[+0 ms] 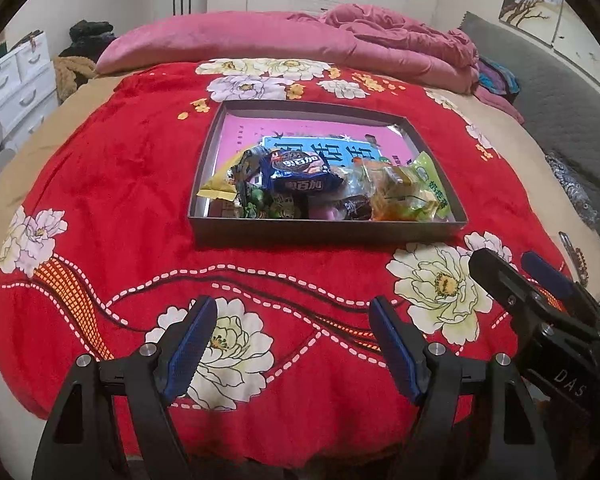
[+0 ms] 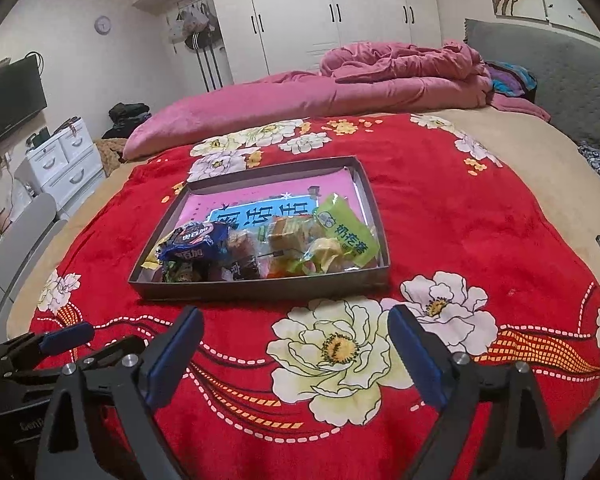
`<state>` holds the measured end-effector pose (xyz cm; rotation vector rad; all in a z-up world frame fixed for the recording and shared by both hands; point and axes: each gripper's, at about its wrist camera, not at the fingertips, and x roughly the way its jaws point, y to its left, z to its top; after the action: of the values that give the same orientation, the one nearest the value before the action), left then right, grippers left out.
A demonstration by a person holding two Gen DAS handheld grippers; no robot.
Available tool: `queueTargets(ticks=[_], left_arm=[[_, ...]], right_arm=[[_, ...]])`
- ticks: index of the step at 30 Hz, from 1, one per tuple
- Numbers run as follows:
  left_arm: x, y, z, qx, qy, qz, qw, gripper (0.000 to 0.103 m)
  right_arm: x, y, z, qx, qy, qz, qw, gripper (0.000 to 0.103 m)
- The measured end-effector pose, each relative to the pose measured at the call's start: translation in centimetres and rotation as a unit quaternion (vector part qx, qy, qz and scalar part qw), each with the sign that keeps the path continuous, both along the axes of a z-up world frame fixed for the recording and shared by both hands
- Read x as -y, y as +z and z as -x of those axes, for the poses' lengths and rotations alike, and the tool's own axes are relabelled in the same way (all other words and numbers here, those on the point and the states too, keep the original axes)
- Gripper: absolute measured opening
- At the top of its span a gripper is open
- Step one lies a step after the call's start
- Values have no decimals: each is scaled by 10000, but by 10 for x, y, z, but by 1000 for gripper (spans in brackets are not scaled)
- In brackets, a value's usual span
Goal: Organize snacks
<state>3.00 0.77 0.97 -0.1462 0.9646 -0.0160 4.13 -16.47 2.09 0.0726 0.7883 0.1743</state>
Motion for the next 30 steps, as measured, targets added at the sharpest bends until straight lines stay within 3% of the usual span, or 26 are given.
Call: queueTargets(ticks=[30], left_arm=[[-8, 2, 1, 54, 130, 3, 9999, 79]], right_arm=[[-3, 1, 8, -62, 167, 81, 9998, 94]])
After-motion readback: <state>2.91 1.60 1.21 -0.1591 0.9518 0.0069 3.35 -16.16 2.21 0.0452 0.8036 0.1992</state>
